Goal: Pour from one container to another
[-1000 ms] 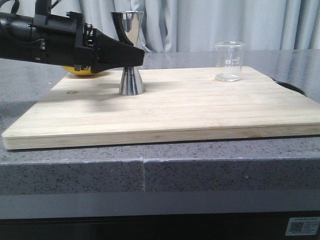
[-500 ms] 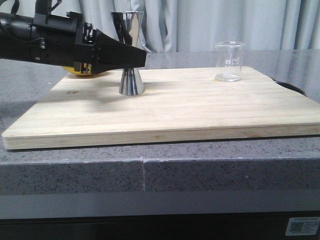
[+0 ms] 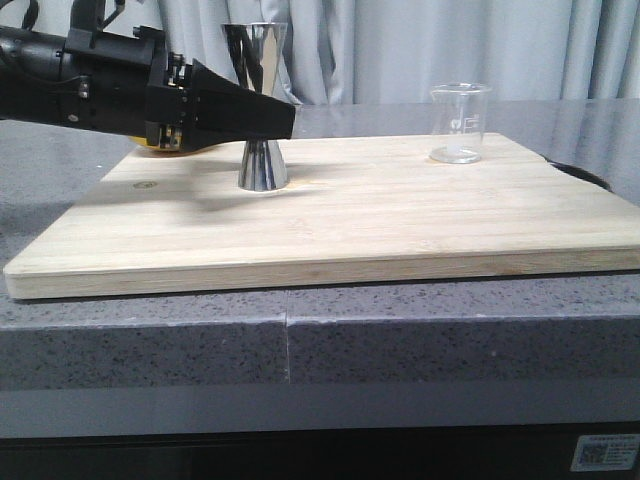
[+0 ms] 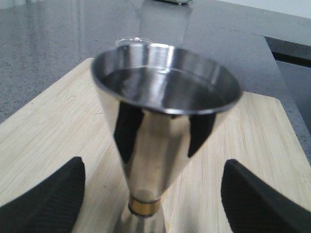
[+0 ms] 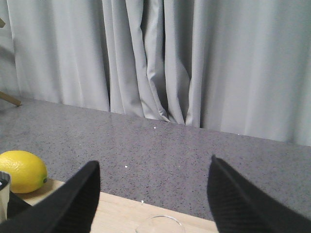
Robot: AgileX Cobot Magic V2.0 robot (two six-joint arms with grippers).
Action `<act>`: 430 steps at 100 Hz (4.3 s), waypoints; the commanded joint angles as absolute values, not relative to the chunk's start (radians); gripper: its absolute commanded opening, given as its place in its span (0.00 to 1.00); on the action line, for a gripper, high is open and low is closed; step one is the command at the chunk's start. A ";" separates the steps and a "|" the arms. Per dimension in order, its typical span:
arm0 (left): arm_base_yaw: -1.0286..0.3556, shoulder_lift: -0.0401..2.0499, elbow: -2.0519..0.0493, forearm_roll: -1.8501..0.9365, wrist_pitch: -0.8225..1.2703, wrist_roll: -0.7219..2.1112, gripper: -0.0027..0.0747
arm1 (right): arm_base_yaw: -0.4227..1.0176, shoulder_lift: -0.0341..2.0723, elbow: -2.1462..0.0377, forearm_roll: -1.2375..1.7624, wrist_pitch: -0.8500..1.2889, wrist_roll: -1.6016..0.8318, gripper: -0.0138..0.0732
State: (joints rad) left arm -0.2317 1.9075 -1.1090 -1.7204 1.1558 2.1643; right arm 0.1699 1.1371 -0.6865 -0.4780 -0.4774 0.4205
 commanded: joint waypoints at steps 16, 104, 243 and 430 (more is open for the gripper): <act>-0.177 1.853 -1.135 -1.772 1.270 2.140 0.74 | 0.168 1.108 -0.711 -0.472 -0.551 0.419 0.65; -0.107 1.662 -1.135 -1.585 1.270 1.972 0.74 | 0.168 1.108 -0.711 -0.472 -0.551 0.419 0.65; 0.157 1.038 -1.117 -1.285 0.664 1.468 0.70 | 0.164 0.784 -0.820 -0.522 0.067 0.313 0.65; 0.157 0.629 -0.602 -1.549 0.335 1.506 0.01 | 0.164 0.492 -0.640 -0.568 0.202 0.313 0.08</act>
State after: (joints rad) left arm 0.1544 0.6501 -0.6181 -1.4860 0.3700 1.4957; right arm 0.1699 0.5413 -0.6648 -0.5492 0.3152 0.3182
